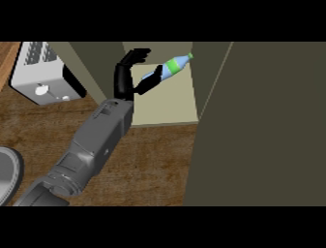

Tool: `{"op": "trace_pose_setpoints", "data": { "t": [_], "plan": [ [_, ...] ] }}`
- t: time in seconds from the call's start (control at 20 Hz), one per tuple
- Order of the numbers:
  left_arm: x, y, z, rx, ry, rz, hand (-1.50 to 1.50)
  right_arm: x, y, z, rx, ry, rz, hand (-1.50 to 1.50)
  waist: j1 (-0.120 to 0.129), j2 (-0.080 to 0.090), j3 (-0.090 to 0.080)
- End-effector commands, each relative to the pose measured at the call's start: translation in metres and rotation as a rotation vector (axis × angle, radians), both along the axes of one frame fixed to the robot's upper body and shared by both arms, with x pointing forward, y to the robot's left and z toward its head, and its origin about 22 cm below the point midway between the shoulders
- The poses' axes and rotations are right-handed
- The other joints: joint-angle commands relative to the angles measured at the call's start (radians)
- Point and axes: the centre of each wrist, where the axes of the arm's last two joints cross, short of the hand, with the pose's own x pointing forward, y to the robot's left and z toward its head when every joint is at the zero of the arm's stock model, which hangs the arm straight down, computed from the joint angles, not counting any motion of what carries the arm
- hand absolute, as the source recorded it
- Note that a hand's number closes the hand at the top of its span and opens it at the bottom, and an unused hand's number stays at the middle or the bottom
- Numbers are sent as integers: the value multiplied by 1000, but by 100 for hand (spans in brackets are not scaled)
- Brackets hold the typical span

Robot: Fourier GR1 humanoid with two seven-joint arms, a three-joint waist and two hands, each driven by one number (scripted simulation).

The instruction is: Pick up the bottled water, place it into the cabinet and close the cabinet

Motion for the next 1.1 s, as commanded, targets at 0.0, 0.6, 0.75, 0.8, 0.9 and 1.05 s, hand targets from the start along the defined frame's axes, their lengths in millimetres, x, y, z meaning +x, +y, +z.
{"op": "trace_pose_setpoints", "data": {
  "t": [0.0, 0.6, 0.75, 0.8, 0.9, 1.05],
  "plan": [
    [0, 0, 4, -134, -63, -97, 150, -12, 2, 11, 15, -14, 14, -150, 0, -5, 0],
    [-27, -2, -13, -347, -36, -386, 150, -12, -7, 18, -4, -26, -72, -150, 58, -25, 1],
    [-29, -7, -2, -410, -13, -465, 150, -14, -7, 16, -26, -27, -48, -150, 61, -25, 2],
    [-42, -6, -12, -437, -16, -471, 150, -13, -10, 20, -33, -21, -59, -150, 69, -29, 1],
    [-52, -5, -5, -461, -51, -461, 150, -17, -8, 6, -42, -8, -54, -150, 73, -31, 3],
    [-70, 7, -6, -479, -26, -461, 150, -16, -20, 24, -41, -31, -75, -150, 94, -34, 3]
  ]
}}
